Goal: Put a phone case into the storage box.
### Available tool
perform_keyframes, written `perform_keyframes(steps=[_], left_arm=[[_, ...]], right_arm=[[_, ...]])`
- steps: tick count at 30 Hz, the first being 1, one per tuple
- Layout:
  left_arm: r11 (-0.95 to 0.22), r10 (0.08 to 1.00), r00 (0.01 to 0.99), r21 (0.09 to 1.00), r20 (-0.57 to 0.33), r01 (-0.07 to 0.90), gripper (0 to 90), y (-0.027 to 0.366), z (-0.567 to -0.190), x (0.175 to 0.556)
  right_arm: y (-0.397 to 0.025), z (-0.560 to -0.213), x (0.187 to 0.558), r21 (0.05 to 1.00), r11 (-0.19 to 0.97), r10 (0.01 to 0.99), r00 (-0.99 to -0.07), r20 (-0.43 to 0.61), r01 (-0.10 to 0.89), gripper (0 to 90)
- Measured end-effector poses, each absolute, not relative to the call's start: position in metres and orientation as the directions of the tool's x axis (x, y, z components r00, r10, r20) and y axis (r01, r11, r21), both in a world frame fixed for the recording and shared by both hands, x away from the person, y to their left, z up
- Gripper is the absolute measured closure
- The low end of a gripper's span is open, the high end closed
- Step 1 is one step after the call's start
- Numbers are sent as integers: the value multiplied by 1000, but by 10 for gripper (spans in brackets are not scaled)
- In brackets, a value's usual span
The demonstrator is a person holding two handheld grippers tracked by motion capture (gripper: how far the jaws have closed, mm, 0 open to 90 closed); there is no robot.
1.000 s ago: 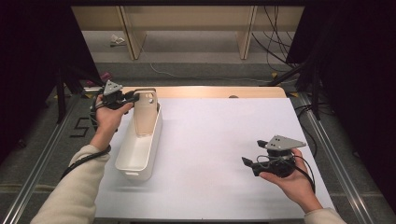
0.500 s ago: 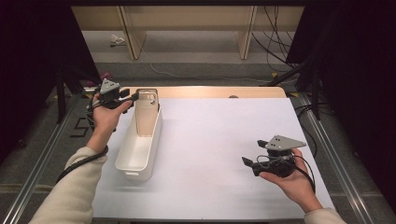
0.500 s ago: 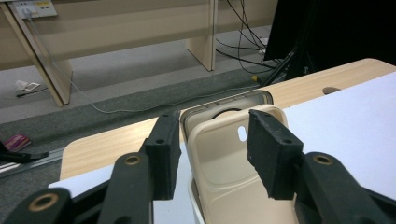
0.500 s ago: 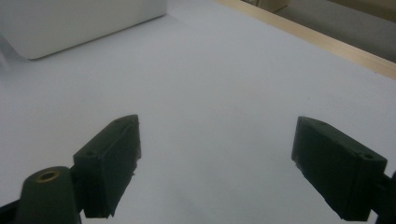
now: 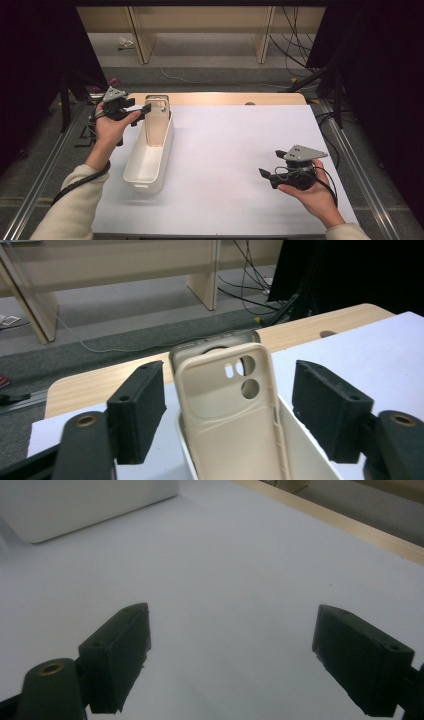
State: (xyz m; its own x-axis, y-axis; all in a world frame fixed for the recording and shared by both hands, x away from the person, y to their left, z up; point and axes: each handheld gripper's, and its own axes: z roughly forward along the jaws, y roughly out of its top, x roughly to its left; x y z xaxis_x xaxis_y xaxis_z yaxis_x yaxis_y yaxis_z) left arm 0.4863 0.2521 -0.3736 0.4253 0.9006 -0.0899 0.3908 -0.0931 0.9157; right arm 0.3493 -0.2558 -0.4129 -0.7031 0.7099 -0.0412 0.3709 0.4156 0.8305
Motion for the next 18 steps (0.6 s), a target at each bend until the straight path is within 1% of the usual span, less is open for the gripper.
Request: perform_keyframes(steps=[2,6,11,18], left_arm=[[-112,900,430,914,-74,391,226,251,-372,484],[-132,895,441,908,-63,397,165,250,-371,478],[-149,887,458,908,-52,391,144,247,-372,469],[-143,875,480,909,-68,391,103,244,-374,456]], right_arm=[[-256,-413,350,831,415,711,-702,-42,371,165],[-256,-413,349,830,416,710,-703,-42,371,165],[-256,-413,350,831,415,710,-703,-41,371,165],[-256,-413,350,832,412,712,-702,-39,372,165]])
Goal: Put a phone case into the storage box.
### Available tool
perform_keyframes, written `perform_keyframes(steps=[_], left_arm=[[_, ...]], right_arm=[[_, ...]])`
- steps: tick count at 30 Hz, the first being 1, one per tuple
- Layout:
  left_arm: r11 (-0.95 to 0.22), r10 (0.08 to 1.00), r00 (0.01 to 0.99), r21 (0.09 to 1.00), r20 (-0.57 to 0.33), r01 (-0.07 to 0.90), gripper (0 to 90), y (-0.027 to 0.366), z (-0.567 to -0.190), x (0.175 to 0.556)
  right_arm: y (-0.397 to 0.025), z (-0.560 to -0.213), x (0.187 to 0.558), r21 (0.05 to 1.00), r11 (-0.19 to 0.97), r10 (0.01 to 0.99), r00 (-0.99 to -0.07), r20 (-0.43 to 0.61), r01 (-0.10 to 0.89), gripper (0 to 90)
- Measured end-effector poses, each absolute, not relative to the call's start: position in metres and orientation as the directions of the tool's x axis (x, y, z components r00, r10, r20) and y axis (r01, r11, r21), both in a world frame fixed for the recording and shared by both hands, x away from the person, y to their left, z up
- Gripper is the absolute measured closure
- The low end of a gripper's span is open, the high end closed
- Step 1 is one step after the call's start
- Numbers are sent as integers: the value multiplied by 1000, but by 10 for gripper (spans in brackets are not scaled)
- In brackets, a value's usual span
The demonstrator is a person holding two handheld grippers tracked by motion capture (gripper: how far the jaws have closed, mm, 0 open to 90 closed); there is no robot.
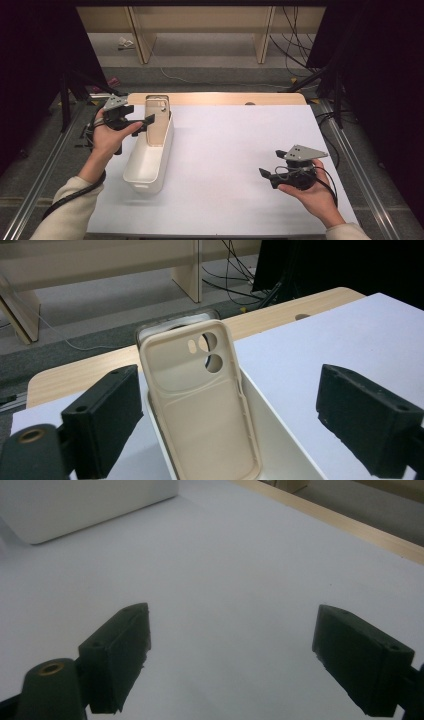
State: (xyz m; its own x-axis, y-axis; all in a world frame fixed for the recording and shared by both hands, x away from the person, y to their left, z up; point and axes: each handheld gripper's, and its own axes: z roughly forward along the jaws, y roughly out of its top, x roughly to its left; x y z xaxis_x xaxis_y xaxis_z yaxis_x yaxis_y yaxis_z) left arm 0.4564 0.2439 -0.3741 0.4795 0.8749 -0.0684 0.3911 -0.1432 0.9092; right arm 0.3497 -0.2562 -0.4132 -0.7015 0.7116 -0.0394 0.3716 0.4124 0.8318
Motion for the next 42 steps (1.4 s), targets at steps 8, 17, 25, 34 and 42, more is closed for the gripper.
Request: perform_keyframes(steps=[8,17,25,34,42], left_arm=[[-156,865,498,907,-66,391,38,240,-376,444],[-170,844,533,911,-62,376,35,234,-376,431],[-173,831,553,919,-56,354,36,233,-380,419],[-178,820,570,922,-54,345,34,230,-389,409],[-189,811,583,925,-42,329,36,227,-392,398]], right_arm=[[-256,-413,350,831,413,711,-702,-40,372,165],[-256,-413,350,832,412,712,-701,-40,370,165],[-257,-413,350,833,409,712,-701,-36,372,165],[-257,-413,350,834,408,713,-700,-36,372,165],[-257,-413,350,834,408,712,-701,-36,372,165]])
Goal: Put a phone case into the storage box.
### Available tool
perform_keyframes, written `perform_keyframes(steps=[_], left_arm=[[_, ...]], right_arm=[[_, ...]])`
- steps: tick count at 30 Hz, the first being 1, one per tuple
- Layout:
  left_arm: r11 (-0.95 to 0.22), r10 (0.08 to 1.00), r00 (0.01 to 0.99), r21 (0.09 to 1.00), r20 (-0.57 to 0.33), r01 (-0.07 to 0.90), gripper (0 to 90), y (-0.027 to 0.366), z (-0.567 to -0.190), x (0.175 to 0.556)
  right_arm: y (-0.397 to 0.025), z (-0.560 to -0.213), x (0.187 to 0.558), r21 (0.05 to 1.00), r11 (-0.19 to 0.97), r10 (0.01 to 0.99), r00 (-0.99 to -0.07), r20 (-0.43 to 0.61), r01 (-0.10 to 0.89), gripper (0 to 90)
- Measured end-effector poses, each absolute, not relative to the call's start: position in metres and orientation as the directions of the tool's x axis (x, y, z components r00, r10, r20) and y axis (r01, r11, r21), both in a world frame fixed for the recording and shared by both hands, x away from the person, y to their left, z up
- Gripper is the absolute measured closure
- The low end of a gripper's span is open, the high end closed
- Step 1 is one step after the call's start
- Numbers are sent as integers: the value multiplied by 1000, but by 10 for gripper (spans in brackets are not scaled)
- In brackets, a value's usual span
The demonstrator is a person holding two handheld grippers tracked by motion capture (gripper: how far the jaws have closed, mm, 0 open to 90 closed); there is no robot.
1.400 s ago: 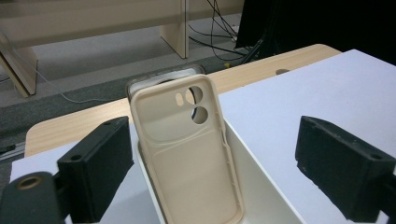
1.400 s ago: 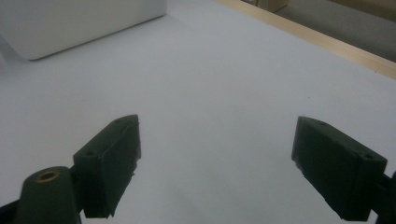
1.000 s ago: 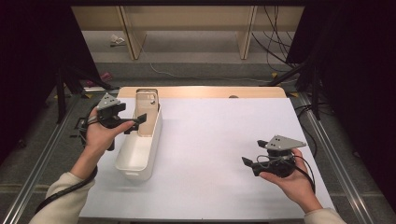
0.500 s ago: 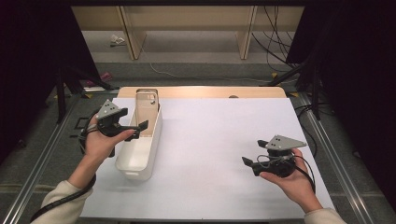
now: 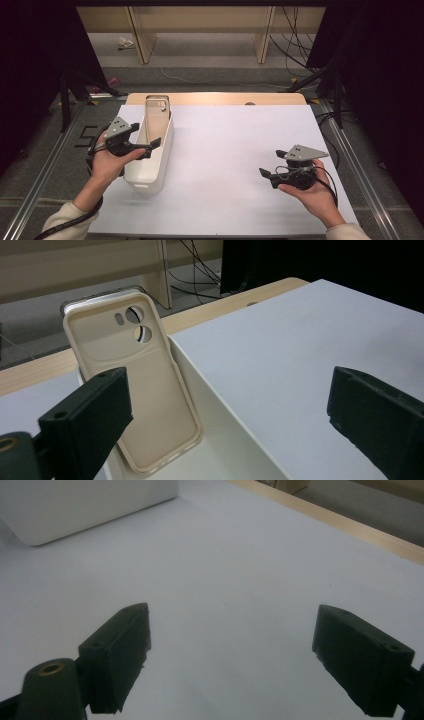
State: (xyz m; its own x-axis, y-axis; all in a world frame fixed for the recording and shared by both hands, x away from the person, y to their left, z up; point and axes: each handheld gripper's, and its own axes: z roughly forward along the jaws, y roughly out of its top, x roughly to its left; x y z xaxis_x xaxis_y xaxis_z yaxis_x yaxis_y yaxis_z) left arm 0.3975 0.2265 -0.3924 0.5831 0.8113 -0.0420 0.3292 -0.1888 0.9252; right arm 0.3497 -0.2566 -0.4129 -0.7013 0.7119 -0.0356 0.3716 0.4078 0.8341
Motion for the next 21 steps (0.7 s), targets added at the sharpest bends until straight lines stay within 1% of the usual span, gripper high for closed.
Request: perform_keyframes(steps=[21], left_arm=[[-224,798,603,929,1,294,36,225,-400,377]], right_arm=[[-256,-412,349,834,408,712,-702,-37,370,165]])
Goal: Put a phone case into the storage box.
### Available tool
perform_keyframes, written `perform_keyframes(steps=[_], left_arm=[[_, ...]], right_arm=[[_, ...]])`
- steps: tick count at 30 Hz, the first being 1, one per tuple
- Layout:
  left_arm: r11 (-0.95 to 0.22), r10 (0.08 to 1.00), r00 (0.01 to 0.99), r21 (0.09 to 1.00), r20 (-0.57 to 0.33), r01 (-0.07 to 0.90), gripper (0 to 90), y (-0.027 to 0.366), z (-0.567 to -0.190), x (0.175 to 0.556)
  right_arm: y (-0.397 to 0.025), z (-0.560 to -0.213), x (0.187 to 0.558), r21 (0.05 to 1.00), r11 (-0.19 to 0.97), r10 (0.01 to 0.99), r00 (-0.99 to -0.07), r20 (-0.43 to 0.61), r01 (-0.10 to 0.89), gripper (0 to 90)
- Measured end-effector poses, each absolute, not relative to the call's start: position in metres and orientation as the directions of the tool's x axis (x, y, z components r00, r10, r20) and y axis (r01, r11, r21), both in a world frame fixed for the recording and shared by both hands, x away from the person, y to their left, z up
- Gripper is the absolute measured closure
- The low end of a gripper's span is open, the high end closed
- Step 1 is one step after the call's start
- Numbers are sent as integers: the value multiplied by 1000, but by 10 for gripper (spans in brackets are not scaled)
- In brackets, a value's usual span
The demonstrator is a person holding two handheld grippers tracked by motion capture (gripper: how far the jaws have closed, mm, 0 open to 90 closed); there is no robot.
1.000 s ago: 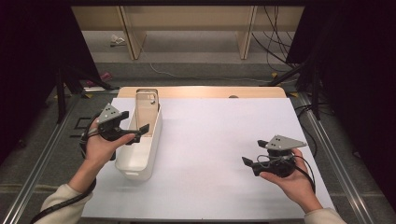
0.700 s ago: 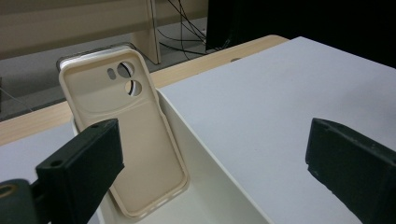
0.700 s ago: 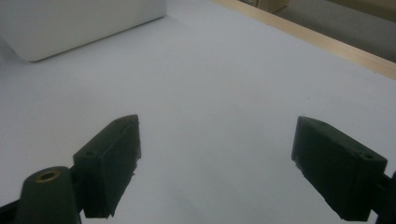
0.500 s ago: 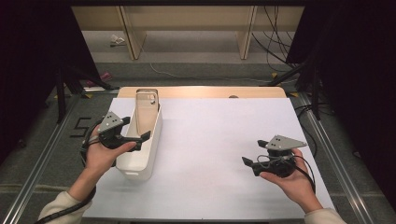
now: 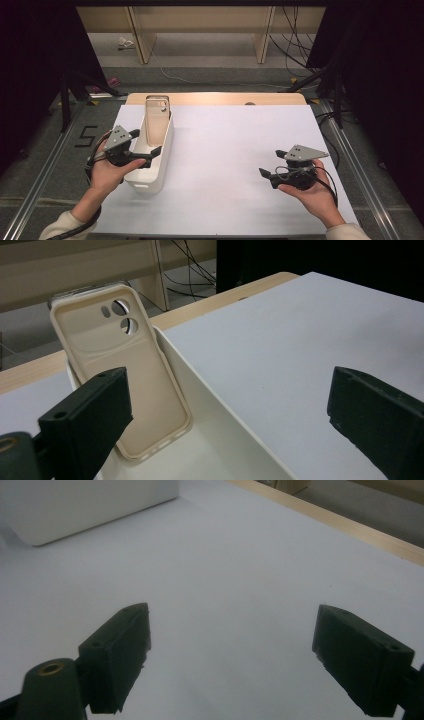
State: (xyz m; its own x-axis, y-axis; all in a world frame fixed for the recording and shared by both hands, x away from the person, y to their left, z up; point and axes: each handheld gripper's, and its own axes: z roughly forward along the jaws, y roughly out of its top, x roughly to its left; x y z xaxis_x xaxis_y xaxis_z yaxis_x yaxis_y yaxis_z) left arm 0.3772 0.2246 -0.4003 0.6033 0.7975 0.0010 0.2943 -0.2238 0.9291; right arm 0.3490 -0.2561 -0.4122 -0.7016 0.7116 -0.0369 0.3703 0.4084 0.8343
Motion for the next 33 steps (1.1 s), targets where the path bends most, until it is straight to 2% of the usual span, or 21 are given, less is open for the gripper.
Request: perform_keyframes(steps=[33], left_arm=[[-243,780,625,928,13,283,37,227,-415,352]], right_arm=[[-256,-412,349,834,408,711,-702,-36,371,165]])
